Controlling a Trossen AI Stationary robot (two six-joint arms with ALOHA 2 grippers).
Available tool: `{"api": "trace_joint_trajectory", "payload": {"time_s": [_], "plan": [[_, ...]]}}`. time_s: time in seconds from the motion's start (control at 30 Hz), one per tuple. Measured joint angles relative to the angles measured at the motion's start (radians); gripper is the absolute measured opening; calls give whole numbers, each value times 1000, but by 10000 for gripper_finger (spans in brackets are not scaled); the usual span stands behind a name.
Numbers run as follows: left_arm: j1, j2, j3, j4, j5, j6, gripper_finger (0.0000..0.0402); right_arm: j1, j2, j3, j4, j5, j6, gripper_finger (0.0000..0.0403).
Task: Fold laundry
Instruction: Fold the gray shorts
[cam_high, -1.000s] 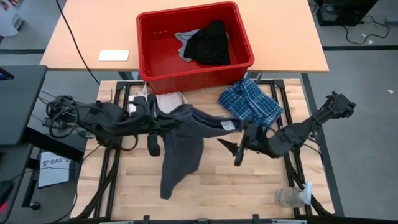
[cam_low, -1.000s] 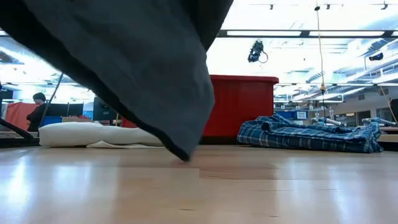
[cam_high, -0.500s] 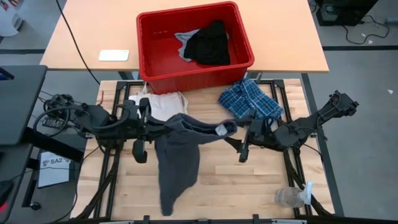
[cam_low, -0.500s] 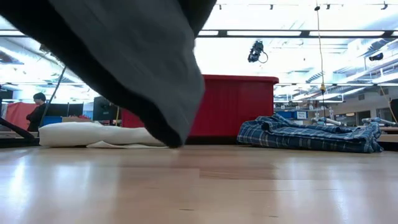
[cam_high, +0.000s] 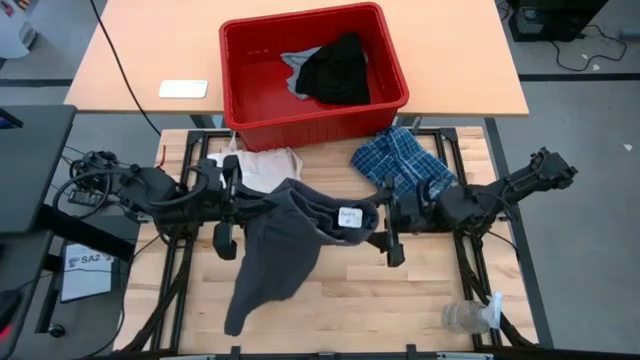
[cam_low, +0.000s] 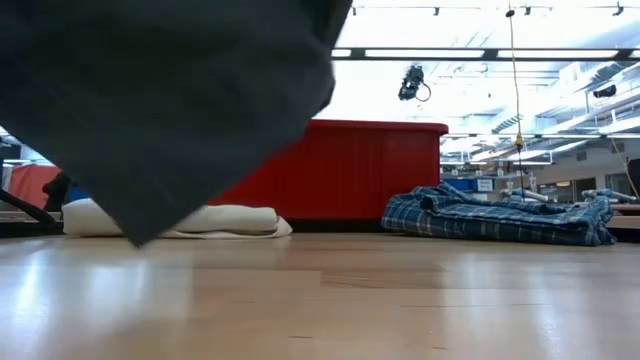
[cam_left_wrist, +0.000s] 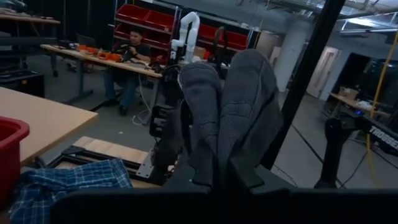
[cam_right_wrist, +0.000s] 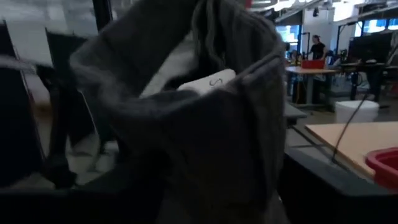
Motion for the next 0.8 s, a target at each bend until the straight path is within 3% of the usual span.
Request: {"api": "trace_joint_trajectory", "payload": {"time_s": [0.1,0.2,0.23,0.33,0.5,0.63,0.8], "plan": [[1,-5,0,-45,-41,-9,14,-7,-16,0,2,-4,17,194],[-3,-8,0,-74,-58,-30,14,-12,-50,0,2,-5,18,62],[-3,-8,0,-89,-58,-34,14,-15,-64,0,2,-5,14,34],[-2,-5,0,-145,-58,-72,14,-28,-104,16,-72,-14,58,21],[6,40,0,-266,-70,-105,14,-80,-137,143,-428,-41,124,21],[64,85,0,-319,-152,-2,14,-153,-116,236,-643,-37,115,20],[192,109,0,-295,-217,205,14,-234,-98,281,-682,46,-45,20]]}}
